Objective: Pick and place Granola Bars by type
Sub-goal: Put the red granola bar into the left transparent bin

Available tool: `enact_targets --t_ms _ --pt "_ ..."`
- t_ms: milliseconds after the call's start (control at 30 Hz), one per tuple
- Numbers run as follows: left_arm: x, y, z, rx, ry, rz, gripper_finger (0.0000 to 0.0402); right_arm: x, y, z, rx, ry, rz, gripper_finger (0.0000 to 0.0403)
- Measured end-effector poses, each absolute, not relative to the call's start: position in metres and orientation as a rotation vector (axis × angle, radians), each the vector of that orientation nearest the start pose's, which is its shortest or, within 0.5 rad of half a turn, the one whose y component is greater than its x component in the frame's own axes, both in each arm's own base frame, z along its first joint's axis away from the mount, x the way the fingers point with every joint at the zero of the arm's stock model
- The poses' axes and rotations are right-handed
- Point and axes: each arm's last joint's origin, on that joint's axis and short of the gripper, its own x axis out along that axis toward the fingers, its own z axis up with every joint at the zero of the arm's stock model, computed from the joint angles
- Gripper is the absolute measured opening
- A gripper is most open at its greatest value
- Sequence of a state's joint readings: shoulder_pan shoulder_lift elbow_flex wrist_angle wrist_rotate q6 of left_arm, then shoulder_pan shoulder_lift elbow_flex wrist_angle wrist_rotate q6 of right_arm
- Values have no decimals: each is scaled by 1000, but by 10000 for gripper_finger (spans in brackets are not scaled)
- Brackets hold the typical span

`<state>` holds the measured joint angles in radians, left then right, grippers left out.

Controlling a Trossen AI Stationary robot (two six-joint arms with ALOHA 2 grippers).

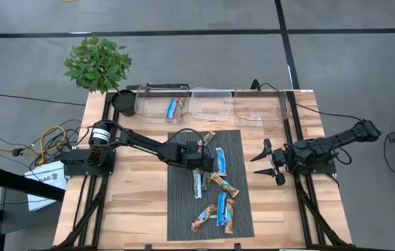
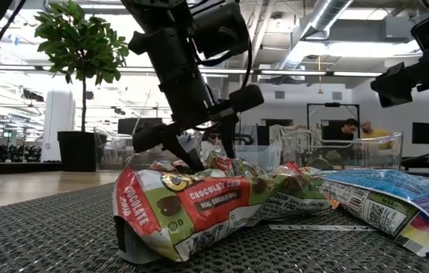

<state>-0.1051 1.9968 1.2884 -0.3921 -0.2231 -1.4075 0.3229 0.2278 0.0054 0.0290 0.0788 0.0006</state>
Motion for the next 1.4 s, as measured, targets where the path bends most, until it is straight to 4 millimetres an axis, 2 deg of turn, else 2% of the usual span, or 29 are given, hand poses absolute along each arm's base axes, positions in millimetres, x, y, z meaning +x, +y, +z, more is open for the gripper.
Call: enact_targets --t_ms 467,700,1000,1267,1400 --pt "397 -37 146 -1077 820 806 61 105 33 149 -38 191 243 221" --pt "406 -37 159 -1056 784 768 30 105 33 149 -39 191 243 221" --pt "430 -38 202 -997 648 685 39 105 33 149 -38 191 243 221" --pt "451 -29 262 -901 467 615 33 105 33 149 -38 191 243 221" --pt "456 -24 288 -847 400 603 32 105 33 149 -38 190 243 221"
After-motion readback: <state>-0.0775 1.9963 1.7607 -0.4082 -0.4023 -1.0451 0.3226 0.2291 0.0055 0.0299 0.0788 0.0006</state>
